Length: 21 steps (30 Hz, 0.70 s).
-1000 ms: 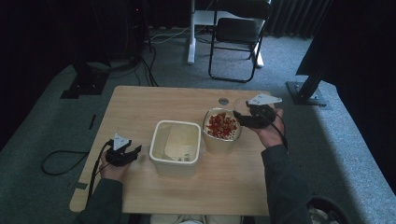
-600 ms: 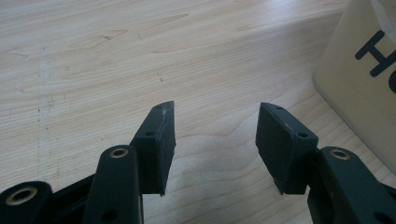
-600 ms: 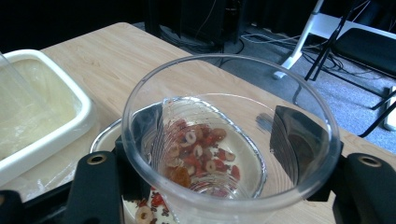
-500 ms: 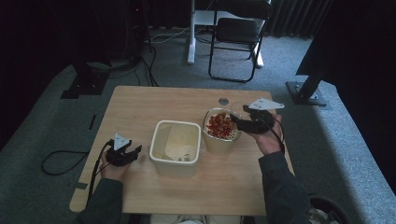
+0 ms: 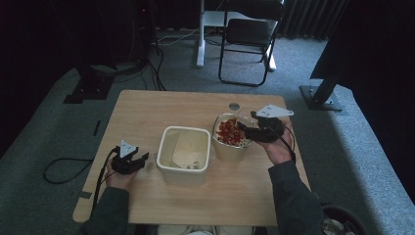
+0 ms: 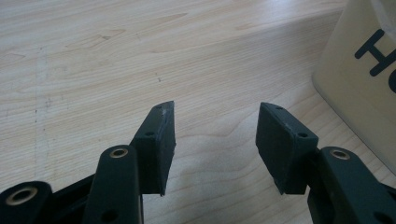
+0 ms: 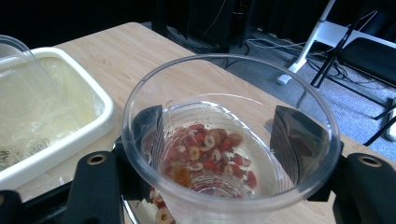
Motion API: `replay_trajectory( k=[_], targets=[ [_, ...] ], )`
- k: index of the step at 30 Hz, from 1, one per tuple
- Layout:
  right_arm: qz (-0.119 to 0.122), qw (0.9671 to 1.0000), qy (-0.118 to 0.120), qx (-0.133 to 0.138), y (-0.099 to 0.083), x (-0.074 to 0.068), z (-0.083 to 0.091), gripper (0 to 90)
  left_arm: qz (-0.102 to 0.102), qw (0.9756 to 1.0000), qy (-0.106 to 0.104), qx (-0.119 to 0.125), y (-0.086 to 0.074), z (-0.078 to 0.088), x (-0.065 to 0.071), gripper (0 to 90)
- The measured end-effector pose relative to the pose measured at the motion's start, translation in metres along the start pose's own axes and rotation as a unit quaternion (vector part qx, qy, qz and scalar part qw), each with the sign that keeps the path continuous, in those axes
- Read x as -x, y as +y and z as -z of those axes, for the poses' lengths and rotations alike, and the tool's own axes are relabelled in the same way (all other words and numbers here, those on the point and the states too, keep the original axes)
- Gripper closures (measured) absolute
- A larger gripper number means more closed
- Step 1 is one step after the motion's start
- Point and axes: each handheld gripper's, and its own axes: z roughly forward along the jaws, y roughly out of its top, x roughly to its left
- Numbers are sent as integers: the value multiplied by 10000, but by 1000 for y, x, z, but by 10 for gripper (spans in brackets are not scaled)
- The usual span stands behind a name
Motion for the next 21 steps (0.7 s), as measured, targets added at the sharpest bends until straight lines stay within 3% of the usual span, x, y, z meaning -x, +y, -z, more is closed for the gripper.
replay_trajectory(
  k=[7,21],
  targets=[
    [14,10000,67,23,2,-9,0,348,-21,10000,11,-13,0,0,1,483],
    [223,9988,390,182,14,-40,-6,348,-33,10000,10,-4,0,1,1,483]
  ],
)
